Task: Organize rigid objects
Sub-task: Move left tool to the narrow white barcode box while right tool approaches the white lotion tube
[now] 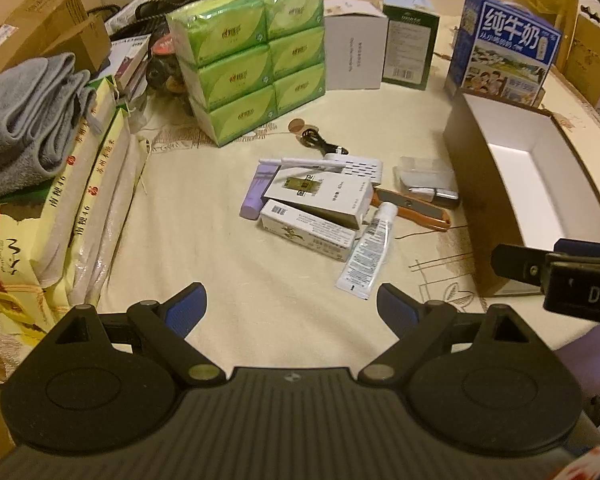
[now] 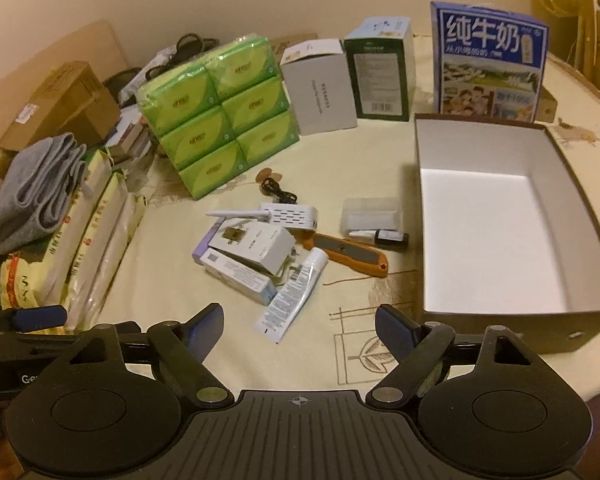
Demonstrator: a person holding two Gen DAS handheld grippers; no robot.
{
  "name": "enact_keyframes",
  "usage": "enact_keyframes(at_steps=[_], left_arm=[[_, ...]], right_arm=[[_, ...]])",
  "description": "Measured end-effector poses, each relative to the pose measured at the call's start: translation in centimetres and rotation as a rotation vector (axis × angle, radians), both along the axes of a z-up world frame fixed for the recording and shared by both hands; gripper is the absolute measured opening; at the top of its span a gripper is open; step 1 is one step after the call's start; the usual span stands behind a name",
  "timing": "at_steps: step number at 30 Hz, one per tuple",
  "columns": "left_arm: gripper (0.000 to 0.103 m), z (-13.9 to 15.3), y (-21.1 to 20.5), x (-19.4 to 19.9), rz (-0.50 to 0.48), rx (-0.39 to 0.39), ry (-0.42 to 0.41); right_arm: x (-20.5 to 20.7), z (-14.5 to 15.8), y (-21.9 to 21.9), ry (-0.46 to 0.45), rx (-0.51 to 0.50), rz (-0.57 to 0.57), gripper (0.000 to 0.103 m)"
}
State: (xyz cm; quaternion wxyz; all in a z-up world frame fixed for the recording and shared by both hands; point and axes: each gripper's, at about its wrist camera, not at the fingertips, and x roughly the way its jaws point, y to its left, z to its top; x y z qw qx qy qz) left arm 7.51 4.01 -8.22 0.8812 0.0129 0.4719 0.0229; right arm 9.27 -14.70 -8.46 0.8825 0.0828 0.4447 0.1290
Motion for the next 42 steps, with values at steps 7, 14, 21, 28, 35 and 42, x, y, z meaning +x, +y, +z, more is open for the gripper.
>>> enact_keyframes(at_steps=[7,14,21,28,35,42], left_arm=[[0.088,-2.5,0.5,3.4,-0.008,-0.024,0.025],[0.086,-5.0,0.6,6.6,-0.011,-0.044,0.038],[0.084,-8.0,-0.1,9.4,-0.035,-0.071,0.046],[0.083,-11.2,-0.3,12.0,-0.036,-0.095,0.063],[0.083,-13.8,-1.1,13.9,-0.055,-0.068,0.084],[0.083,-15.5,-0.7,14.7,-0.061,-0.061,0.099]], right_arm=[[3.4,-2.5,1.1,0.029,0.005,0.015,0.066],[7.2,-4.9,1.4,0.051,0.004,0.008,0.06],[9.8,-7.5,1.1,0.111,0.009,-0.002,0.051],[11.5,-9.7,1.3,0.151,0.007,-0.016,0.05],[13.1,-11.3,1.1,0.179,-0.001,-0.034,0.05],[14.0,-12.7,1.3,0.208,-0.006,-0.036,0.05]])
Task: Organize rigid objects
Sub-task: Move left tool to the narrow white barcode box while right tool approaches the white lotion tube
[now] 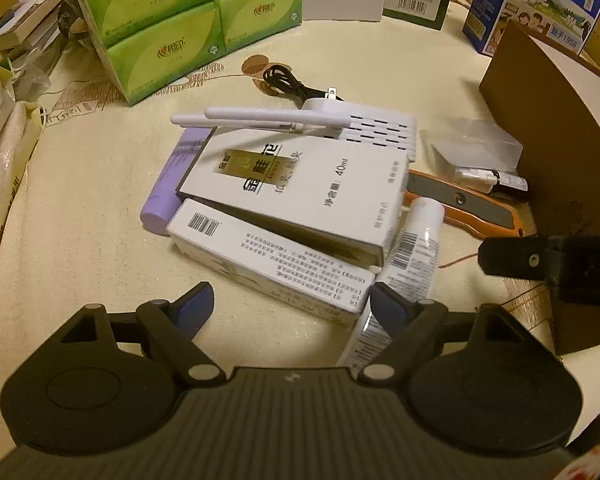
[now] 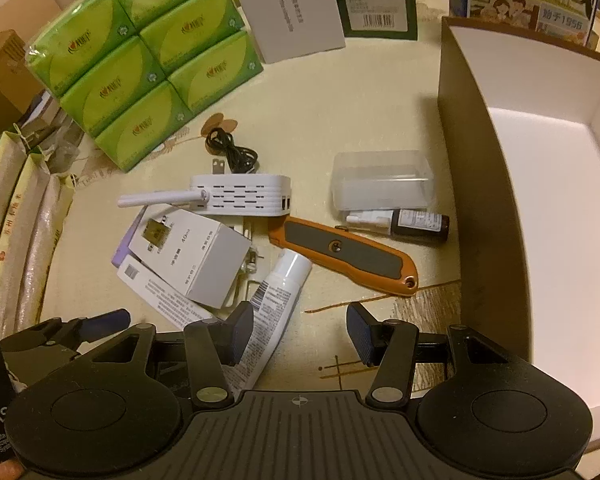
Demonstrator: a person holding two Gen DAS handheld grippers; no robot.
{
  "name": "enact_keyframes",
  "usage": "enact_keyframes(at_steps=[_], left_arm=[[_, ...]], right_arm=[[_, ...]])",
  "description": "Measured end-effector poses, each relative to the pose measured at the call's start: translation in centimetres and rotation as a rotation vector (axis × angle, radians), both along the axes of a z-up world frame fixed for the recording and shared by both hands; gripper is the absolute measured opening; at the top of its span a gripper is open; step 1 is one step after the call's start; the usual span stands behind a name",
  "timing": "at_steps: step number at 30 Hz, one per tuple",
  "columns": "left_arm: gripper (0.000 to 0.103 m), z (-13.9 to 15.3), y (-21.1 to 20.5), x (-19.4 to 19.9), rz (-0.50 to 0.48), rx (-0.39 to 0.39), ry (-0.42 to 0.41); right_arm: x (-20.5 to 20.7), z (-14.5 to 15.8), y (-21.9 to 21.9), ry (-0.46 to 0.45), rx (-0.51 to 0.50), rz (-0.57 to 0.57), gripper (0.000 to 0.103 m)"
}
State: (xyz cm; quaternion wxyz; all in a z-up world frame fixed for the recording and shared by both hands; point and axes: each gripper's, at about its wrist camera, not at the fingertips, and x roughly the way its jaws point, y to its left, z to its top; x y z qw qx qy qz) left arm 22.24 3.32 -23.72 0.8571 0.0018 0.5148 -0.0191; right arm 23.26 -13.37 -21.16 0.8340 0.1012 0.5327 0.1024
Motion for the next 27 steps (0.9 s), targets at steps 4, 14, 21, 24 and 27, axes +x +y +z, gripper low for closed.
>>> enact_keyframes(at_steps=[4,14,21,24,27], left_arm=[[0.083,0.3,1.5,-0.3,0.021,0.024,-0.008],[0.078,1.4,5.1,-1.0,0.084,0.03,-0.013],[0.077,2.0,4.7,-0.3,0.08,0.023,-0.036],[0.077,1.7,4.9,0.5,0.107,0.015,-0.028],[0.074,1.0,4.8,1.3,0.116,0.019,-0.012]], right_arm=[[0.1,-1.0,0.5,0.023,0.002,0.005,0.05],[0.6,-3.6,3.7,0.048,0.005,0.038,0.05],[1.4,-5.9,5.5,0.052,-0.03,-0.002,0.05],[1.6,-6.1,6.0,0.026,-0.062,0.001,0.049],[1.6,-6.0,6.4,0.013,-0.107,0.054,0.046]])
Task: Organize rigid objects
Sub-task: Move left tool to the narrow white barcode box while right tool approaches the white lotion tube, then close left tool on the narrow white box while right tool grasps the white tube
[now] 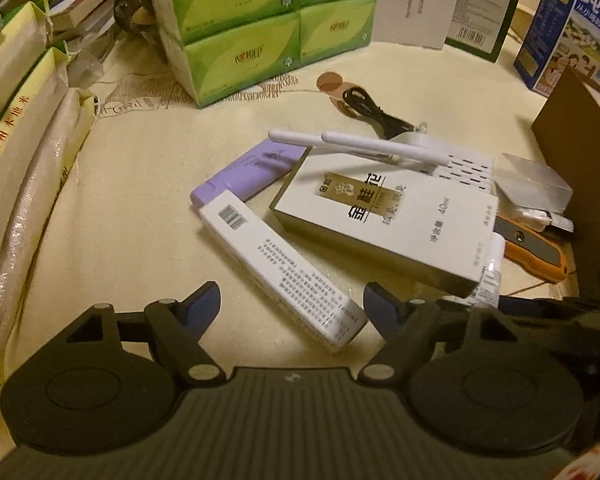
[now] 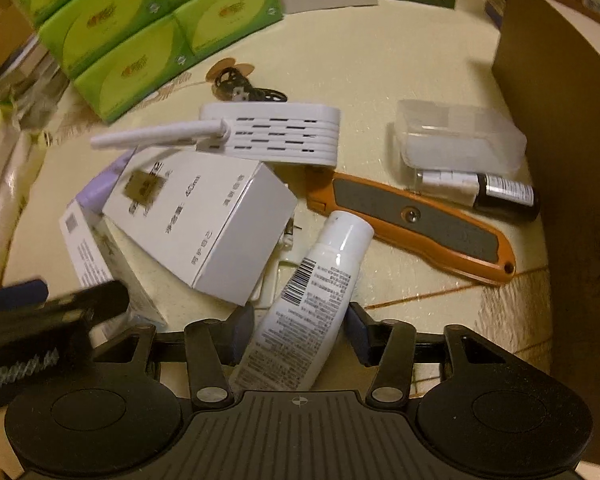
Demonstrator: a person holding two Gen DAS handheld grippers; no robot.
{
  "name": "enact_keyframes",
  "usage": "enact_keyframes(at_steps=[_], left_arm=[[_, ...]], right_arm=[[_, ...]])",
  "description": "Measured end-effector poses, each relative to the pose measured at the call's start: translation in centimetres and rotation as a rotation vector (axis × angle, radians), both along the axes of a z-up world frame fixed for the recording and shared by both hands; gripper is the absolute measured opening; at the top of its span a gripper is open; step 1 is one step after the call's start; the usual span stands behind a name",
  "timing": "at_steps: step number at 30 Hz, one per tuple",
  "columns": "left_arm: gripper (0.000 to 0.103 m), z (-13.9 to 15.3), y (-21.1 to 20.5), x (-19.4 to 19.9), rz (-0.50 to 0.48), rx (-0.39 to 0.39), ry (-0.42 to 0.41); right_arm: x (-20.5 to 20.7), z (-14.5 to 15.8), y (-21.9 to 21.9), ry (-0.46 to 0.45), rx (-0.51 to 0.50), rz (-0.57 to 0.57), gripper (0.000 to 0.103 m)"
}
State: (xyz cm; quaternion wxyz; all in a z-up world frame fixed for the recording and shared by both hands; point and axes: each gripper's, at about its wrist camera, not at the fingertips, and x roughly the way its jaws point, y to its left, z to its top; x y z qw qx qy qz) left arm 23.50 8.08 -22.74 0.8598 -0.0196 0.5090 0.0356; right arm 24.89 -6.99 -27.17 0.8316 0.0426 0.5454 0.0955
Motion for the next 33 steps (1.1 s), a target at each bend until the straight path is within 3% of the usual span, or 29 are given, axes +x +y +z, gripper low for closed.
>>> enact_keyframes(at_steps=[3,5,11,19,28,31,32,33], left_arm=[[0.067,-0.8,-0.1,0.5,0.006,0.007,0.023],[0.048,-1.0,0.0,0.6,0.003,-0.003,0.029],[0.028,-1.2,0.6,-0.6,-0.04,0.002,0.053],[0.023,-0.9,0.8,-3.0,-0.054,-0.02,0.138],[0.026,-1.5,0.5,-0.1,-0.085,0.005,0.139],[0.023,-1.8,0.3,0.2,-0.089,0.019,0.142],[0.023,-1.9,0.3,0.1,-0.088,0.022,0.139],[0.023,-1.9,0.3,0.0,-0.088,0.023,0.136]], right_arm=[[-0.1,0.1,-0.5,-0.002,-0.012,0.052,0.044],[-0.1,0.2,-1.1,0.004,-0.013,0.085,0.043],[-0.8,0.4,-2.6,0.015,-0.025,0.213,0.043],[-2.2,0.4,-3.0,0.008,-0.055,0.221,0.043],[-0.9,0.4,-3.0,0.038,-0.033,0.066,0.047],[-0.8,0.4,-2.7,0.035,-0.052,0.063,0.046],[-0.8,0.5,-2.5,0.03,-0.068,0.077,0.046],[-0.8,0.5,-2.3,0.021,-0.087,0.092,0.036]])
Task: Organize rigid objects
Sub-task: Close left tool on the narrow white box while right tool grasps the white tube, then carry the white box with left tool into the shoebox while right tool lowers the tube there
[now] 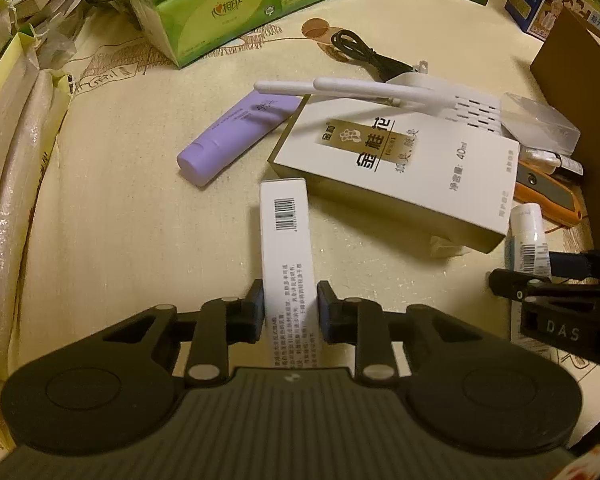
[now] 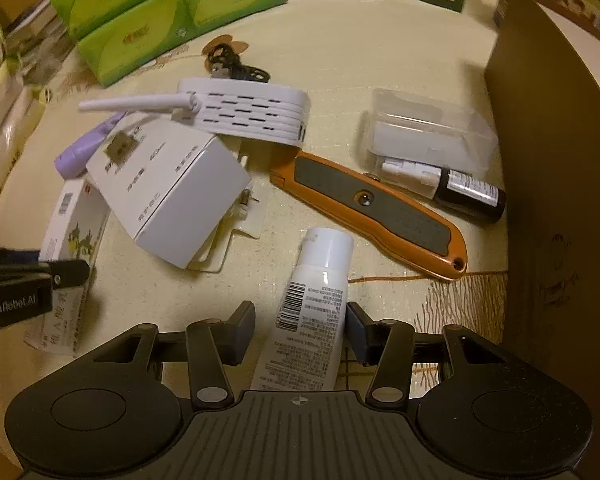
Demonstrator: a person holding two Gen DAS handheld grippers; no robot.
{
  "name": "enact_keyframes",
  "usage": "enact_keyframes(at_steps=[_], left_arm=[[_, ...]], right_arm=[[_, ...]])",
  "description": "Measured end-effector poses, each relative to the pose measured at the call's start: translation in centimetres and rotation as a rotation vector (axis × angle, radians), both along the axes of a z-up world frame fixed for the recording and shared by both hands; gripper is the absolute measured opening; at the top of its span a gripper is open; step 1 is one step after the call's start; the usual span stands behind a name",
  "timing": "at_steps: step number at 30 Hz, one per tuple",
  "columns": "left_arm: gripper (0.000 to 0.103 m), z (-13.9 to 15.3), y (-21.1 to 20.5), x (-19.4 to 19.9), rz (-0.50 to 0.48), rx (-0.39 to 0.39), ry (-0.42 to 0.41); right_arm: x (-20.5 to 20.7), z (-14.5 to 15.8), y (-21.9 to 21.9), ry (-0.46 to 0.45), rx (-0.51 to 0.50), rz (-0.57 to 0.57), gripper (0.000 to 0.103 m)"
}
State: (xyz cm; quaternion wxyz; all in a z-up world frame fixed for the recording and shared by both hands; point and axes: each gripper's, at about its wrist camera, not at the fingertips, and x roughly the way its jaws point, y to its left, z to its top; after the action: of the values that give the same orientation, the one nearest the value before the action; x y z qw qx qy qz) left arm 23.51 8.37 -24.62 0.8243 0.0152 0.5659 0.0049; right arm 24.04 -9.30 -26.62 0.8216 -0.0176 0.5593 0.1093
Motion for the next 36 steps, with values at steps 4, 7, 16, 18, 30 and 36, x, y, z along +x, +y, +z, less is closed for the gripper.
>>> enact_keyframes(at_steps=[4,7,16,18,30,36], left_arm=[[0.022,0.2,-0.2,-0.8,0.003,0.012,0.005],[0.022,0.8,-0.2,-1.6,0.021,-0.001,0.011],[0.022,6.0,-2.5,-3.4,-0.009,-0.028,-0.055],[0.022,7.6,-3.6,-3.5,-0.026,-0.04,-0.076],[0.022,15.2,-15.1,-2.1,-0.226,-0.154,-0.228],[0.022,15.8,-22.5,-1.3,-0.32,-0.213,-0.241]], right_arm=[[-0.3,0.3,0.2,-0.012,-0.008,0.048,0.032],[-0.9,0.8,-0.3,-0.02,0.001,0.047,0.032],[-3.1,6.1,-2.8,-0.091,0.09,0.043,0.031],[-3.7,7.8,-3.5,-0.116,0.107,0.041,0.031],[-5.6,16.4,-13.7,-0.295,0.123,-0.14,0.032],[-5.9,17.7,-20.1,-0.345,0.089,-0.224,0.032]])
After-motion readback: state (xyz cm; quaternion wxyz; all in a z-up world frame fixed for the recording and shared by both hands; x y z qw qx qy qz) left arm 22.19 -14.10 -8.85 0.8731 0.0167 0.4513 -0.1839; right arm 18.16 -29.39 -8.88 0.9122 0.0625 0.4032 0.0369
